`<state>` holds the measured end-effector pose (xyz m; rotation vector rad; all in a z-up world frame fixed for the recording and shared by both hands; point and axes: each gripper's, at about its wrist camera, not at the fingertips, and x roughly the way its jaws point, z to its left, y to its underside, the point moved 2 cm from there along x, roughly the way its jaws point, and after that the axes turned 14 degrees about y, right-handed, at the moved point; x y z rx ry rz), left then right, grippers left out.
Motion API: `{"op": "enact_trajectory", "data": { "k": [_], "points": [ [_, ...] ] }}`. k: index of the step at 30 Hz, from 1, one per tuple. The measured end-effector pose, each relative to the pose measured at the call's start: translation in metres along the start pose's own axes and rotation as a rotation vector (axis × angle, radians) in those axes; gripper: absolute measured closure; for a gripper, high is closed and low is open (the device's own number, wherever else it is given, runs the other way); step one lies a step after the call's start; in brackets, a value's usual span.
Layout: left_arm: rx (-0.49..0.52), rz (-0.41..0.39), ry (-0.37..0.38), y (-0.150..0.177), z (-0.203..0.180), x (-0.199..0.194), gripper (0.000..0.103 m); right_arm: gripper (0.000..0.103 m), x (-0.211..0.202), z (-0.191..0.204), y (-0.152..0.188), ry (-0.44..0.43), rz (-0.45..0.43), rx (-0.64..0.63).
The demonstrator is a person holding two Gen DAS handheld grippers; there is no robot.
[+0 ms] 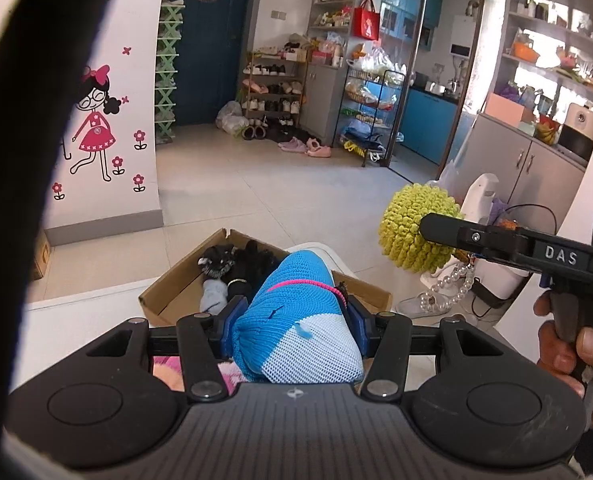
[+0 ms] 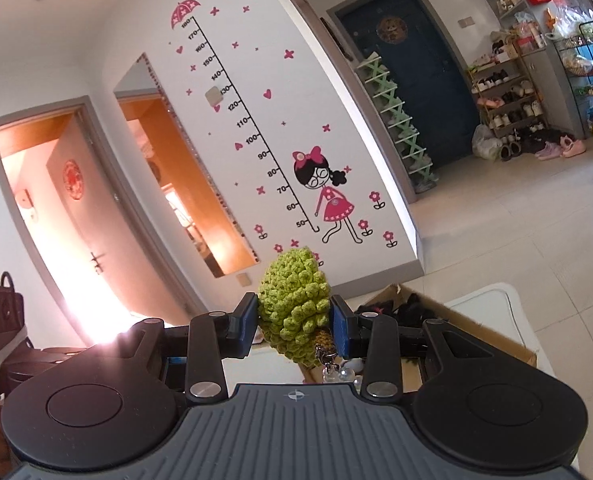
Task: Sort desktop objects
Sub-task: 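Lift the sock and durian keychain and carry both toward the cardboard box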
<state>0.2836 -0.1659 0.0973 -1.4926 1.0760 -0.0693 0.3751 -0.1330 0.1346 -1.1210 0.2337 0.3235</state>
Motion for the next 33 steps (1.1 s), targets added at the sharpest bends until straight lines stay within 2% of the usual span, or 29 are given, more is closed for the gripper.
{"op": "enact_trajectory", "data": {
  "k": [12,21,24,33],
  "points": [
    [-0.001,0.014,-0.022,-0.009,0.002,0.008,0.055,0.059,0.006,0.005,-0.016,0.025,-0.013,-0.035],
    [-0.038,0.079,-0.026,-0.014,0.016,0.042,0.055,0.059,0.036,-0.012,-0.020,0.095,0.030,-0.041],
    [-0.039,0.106,-0.039,-0.011,0.020,0.053,0.055,0.059,0.048,-0.020,-0.016,0.119,0.049,-0.042],
    [-0.076,0.172,-0.017,-0.006,0.032,0.095,0.055,0.059,0.079,-0.048,-0.002,0.176,0.093,-0.028]
  ]
}}
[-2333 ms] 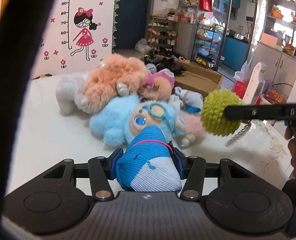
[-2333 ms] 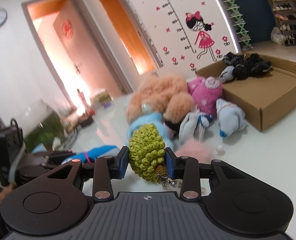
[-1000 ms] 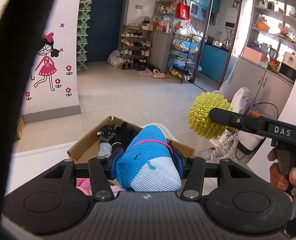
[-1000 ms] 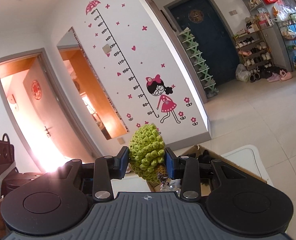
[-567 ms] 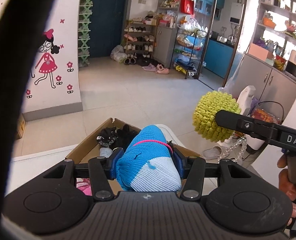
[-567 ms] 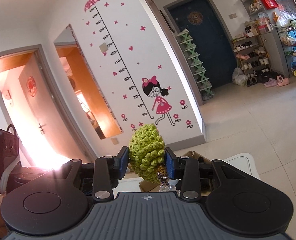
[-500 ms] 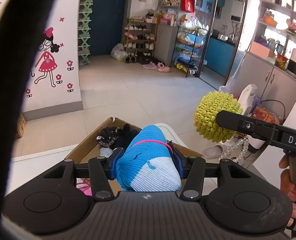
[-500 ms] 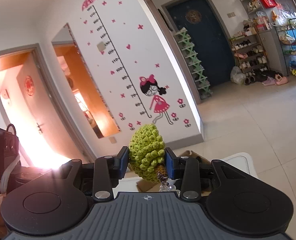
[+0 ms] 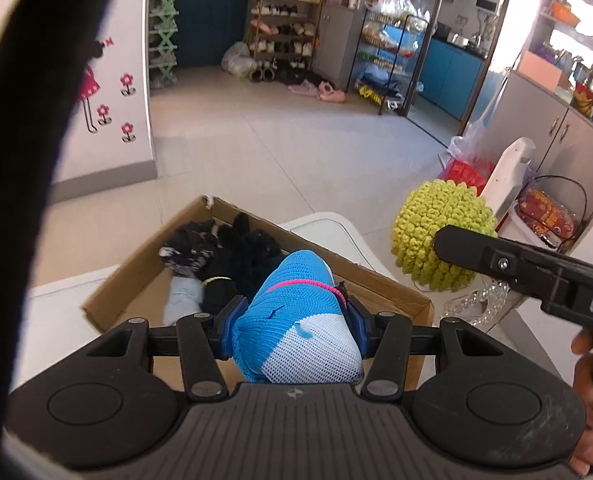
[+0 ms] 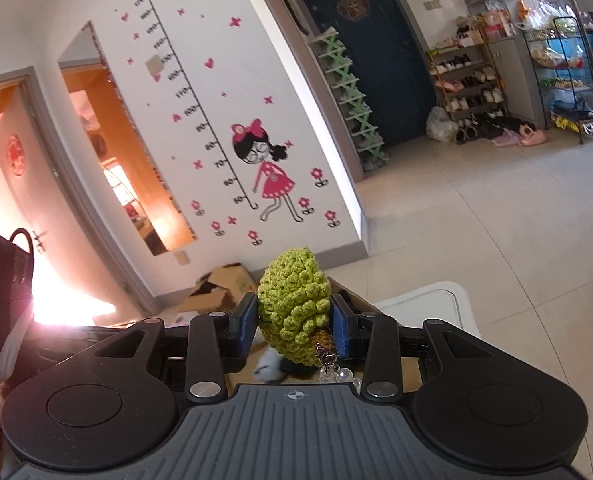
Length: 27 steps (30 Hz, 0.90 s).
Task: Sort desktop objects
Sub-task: 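Lift the sock and durian keychain and carry both toward the cardboard box, then lower both items into the box and open both tools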
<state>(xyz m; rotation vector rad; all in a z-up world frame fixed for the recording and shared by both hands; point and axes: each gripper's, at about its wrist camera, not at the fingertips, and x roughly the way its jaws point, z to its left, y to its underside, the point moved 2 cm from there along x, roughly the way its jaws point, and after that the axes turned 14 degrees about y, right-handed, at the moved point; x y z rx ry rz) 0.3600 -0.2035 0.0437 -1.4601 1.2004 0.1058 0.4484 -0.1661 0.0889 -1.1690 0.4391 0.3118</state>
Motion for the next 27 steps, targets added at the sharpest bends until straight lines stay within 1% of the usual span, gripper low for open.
{"op": "enact_trajectory", "data": {
  "k": [5,9,11,14,16,21,23,24,25,26,27],
  "points": [
    [-0.007,0.044,0.013,0.002,0.003,0.031,0.055,0.059,0.020,-0.012,0.008,0.037,0.026,0.001],
    [-0.026,0.090,0.017,0.004,0.003,0.060,0.055,0.059,0.042,-0.023,0.018,0.064,0.060,0.005],
    [-0.052,0.108,0.025,0.005,0.004,0.075,0.055,0.059,0.053,-0.030,0.025,0.079,0.077,0.018],
    [-0.097,0.122,0.045,0.006,0.007,0.087,0.055,0.059,0.067,-0.036,0.033,0.103,0.102,0.026],
    [-0.092,0.127,0.026,0.007,0.007,0.092,0.055,0.058,0.072,-0.039,0.038,0.111,0.112,0.020],
    [-0.114,0.148,0.026,0.010,0.012,0.104,0.054,0.058,0.081,-0.045,0.046,0.152,0.135,0.010],
    [-0.112,0.157,0.025,0.011,0.012,0.106,0.054,0.055,0.083,-0.049,0.047,0.157,0.143,0.013],
    [-0.111,0.157,0.017,0.012,0.011,0.105,0.054,0.052,0.082,-0.050,0.047,0.166,0.138,0.016],
    [-0.113,0.156,0.010,0.011,0.011,0.103,0.052,0.038,0.081,-0.050,0.046,0.176,0.126,0.012],
    [-0.116,0.151,0.001,0.011,0.010,0.101,0.049,0.027,0.078,-0.049,0.045,0.182,0.112,0.006],
    [-0.115,0.148,-0.004,0.011,0.009,0.099,0.047,0.027,0.074,-0.048,0.044,0.190,0.091,-0.001]
  ]
}}
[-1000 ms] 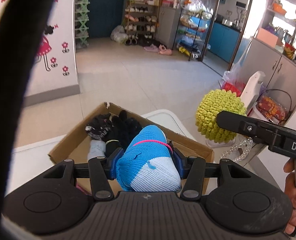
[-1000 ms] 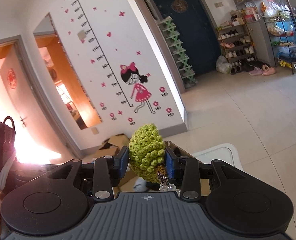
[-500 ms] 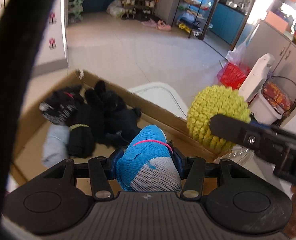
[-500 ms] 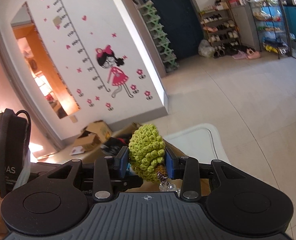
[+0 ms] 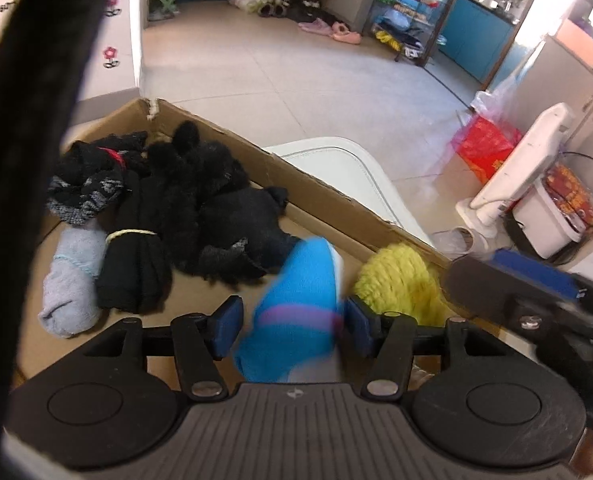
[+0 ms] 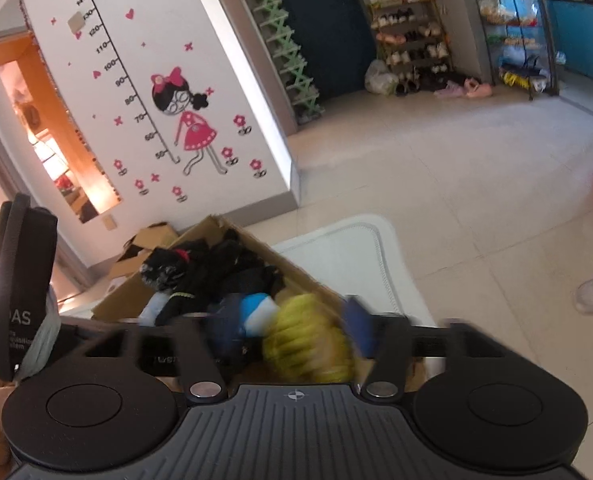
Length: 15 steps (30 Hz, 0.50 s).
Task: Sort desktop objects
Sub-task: 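Lower both items into the box and open both tools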
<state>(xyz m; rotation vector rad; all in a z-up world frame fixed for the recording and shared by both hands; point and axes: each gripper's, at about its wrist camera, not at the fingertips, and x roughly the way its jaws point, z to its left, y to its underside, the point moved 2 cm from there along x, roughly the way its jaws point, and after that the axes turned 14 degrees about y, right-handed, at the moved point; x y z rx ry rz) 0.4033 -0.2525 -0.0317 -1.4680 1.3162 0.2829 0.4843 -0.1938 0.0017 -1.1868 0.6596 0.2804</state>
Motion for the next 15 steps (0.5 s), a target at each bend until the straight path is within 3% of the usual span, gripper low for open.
{"op": "enact_trajectory", "data": {
  "k": [4,15],
  "points": [
    [0.001,-0.025,0.011,0.000,-0.002,-0.017,0.038,0.028,-0.013,0.002,-0.004,-0.020,-0.024,-0.002],
    [0.018,-0.103,0.032,0.003,0.002,-0.084,0.038,0.028,-0.070,0.024,-0.011,-0.075,-0.092,-0.043]
  ]
}}
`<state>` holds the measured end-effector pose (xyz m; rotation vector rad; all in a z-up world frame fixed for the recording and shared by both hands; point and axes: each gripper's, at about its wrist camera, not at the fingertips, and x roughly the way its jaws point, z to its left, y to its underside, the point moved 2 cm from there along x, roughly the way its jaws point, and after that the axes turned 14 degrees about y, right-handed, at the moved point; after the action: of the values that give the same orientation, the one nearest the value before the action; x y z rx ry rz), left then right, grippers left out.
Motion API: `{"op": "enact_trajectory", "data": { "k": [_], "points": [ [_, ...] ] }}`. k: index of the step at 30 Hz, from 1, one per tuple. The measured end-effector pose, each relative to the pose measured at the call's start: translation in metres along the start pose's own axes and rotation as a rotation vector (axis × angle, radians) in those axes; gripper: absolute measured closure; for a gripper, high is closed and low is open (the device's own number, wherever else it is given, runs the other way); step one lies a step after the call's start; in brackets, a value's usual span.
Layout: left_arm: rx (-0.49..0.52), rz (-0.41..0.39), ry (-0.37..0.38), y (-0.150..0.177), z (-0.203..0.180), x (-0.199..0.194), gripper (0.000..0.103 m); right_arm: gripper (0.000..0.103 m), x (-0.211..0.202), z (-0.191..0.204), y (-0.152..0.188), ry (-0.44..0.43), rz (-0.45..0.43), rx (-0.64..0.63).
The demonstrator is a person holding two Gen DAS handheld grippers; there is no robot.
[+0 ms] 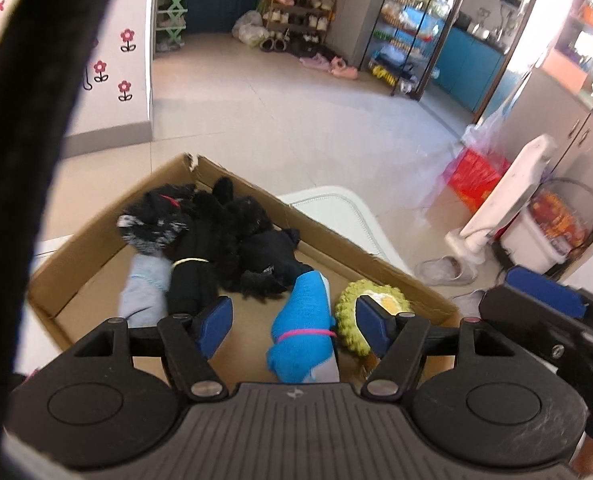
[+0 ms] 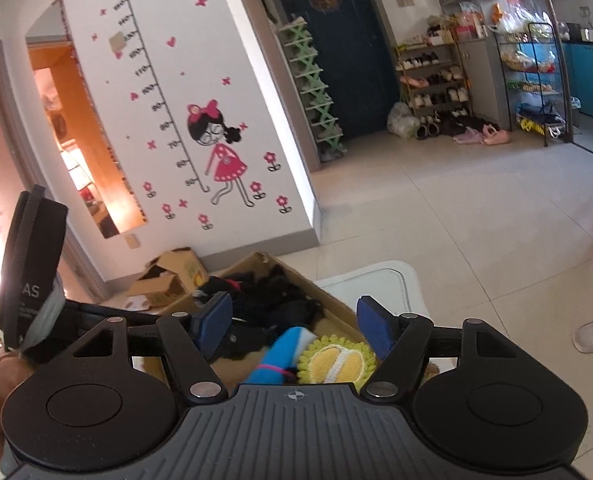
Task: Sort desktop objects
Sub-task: 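Lower both items into the box and open both tools, then move both open tools back to the plush pile on the table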
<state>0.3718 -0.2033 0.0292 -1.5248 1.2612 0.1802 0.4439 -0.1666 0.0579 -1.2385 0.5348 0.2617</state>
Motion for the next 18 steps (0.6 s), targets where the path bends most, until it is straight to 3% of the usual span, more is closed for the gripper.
{"op": "enact_trajectory", "data": {
  "k": [8,14,18],
  "points": [
    [0.049,-0.087,0.015,0.044,0.011,-0.089,0.034,0.028,-0.072,0.037,0.032,-0.130,-0.033,-0.073],
    [0.072,-0.178,-0.057,0.119,0.038,-0.173,0.025,0.028,-0.126,0.084,0.099,-0.274,-0.055,-0.283],
    [0.022,-0.197,-0.111,0.167,0.060,-0.198,0.025,0.028,-0.134,0.110,0.138,-0.335,0.022,-0.333]
  ]
}}
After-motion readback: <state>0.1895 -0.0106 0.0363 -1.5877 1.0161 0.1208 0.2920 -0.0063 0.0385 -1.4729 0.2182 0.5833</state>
